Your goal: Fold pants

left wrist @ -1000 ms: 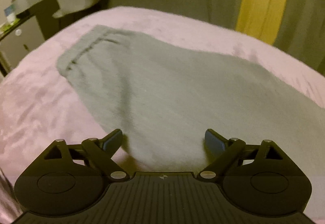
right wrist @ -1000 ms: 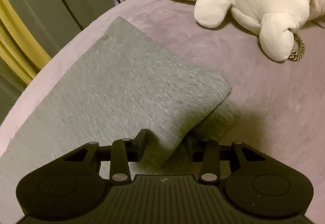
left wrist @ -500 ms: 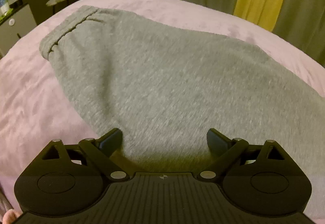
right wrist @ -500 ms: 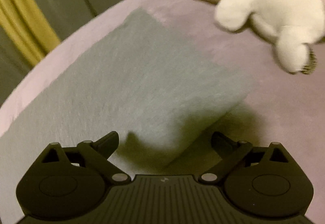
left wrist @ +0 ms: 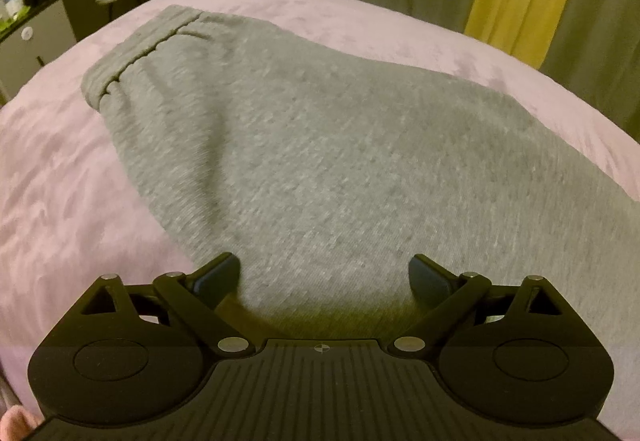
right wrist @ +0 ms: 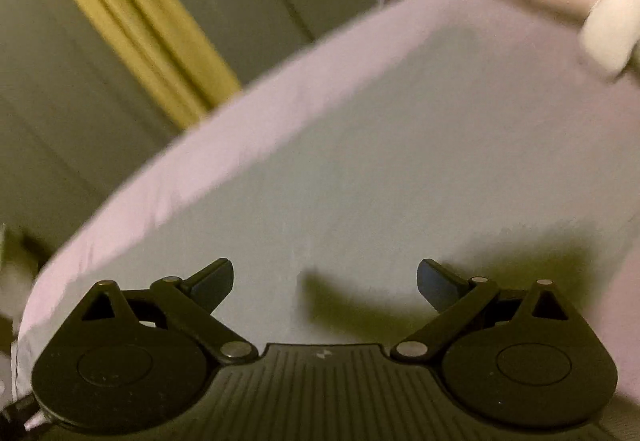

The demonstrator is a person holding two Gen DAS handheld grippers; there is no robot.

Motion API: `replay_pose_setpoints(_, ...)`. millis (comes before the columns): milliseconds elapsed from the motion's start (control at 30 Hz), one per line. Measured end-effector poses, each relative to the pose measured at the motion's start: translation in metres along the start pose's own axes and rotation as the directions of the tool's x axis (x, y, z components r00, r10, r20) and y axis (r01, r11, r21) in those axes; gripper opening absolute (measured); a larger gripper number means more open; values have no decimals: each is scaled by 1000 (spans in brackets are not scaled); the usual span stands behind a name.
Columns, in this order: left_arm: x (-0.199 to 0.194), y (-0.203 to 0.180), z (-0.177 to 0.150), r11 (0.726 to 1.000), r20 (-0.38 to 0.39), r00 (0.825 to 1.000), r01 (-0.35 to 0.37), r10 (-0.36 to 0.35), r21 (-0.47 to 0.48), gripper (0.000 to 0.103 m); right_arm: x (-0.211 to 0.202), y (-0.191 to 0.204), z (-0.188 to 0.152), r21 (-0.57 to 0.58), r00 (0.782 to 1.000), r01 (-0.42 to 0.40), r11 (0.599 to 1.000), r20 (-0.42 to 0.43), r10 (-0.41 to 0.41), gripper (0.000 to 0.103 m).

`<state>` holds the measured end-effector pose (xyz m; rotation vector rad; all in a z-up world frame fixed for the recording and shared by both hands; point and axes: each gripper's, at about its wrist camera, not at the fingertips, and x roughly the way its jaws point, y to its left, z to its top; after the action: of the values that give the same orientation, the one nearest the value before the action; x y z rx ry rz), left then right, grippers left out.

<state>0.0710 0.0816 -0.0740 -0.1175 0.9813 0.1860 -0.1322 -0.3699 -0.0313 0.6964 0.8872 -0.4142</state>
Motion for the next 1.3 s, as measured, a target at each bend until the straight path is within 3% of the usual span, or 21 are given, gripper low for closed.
replay_pose_setpoints(100, 1, 0, 0, 1000, -4, 1000, -1, 1, 1, 98, 5, -10, 3, -30, 999, 43, 999, -7, -43, 98)
replay_pose_setpoints(167, 3, 0, 1, 1000, -9, 1000, 0, 0, 4, 99, -3, -22, 13, -41, 984, 174, 984, 44, -172, 98)
replay_pose_setpoints(233, 4, -1, 1, 1000, -10, 1000, 2, -2, 2, 100, -11, -56, 28, 64, 969, 238, 969, 50, -241, 98)
replay_pose_setpoints(300, 5, 0, 1, 1000, -10, 1000, 3, -3, -2, 100, -27, -90, 37, 212, 979, 165, 963, 82, -186, 98)
replay_pose_setpoints(333, 5, 0, 0, 1000, -10, 1000, 3, -3, -3, 100, -37, -100, 42, 255, 972, 179, 950, 103, -210, 98)
replay_pose_setpoints(400, 5, 0, 0, 1000, -9, 1000, 1, -1, -5, 100, -54, -103, 46, 259, 936, 281, 924, 140, -324, 98)
replay_pose_setpoints(433, 5, 0, 0, 1000, -8, 1000, 1, -1, -5, 100, -60, -104, 45, 255, 937, 266, 930, 159, -312, 98)
replay_pose_setpoints(500, 5, -1, 0, 1000, -7, 1000, -2, 2, -4, 100, -66, -112, 35, 262, 969, 143, 954, 159, -188, 98)
replay_pose_setpoints(567, 4, -1, -1, 1000, -5, 1000, -4, 4, -5, 100, -66, -123, 28, 296, 982, 72, 952, 144, -119, 98)
replay_pose_setpoints(733, 3, -1, -2, 1000, -7, 1000, -10, 10, -11, 100, -67, -162, 19, 383, 981, 88, 920, 128, -147, 98)
replay_pose_setpoints(900, -1, -2, -2, 1000, -5, 1000, -24, 24, -8, 100, -75, -176, 7, 451, 982, 20, 892, 158, -102, 98)
replay_pose_setpoints(1000, -2, -2, -3, 999, -11, 999, -31, 31, -11, 100, -94, -169, 4, 455, 961, -127, 881, 277, -4, 98)
replay_pose_setpoints(1067, -2, -1, -3, 999, -17, 999, -31, 31, -20, 100, -95, -169, 8, 464, 949, -210, 860, 308, 66, 89)
replay_pose_setpoints(1100, -1, 0, -2, 999, -19, 999, -32, 31, -24, 100, -93, -168, 10, 466, 950, -211, 859, 303, 69, 84)
replay_pose_setpoints(1167, -1, 2, -2, 999, -24, 999, -31, 30, -34, 100, -88, -168, 11, 473, 965, -132, 871, 261, 4, 59)
replay_pose_setpoints(1200, -1, 3, -2, 999, -26, 999, -30, 29, -39, 100, -86, -170, 10, 478, 969, -99, 873, 244, -24, 52)
replay_pose_setpoints(1233, -1, 4, -2, 999, -28, 999, -30, 29, -42, 100, -84, -173, 8, 483, 971, -85, 872, 236, -36, 46)
replay_pose_setpoints(1300, 0, 5, -2, 998, -33, 999, -28, 26, -50, 100, -82, -178, 3, 509, 975, -67, 858, 217, -53, 46)
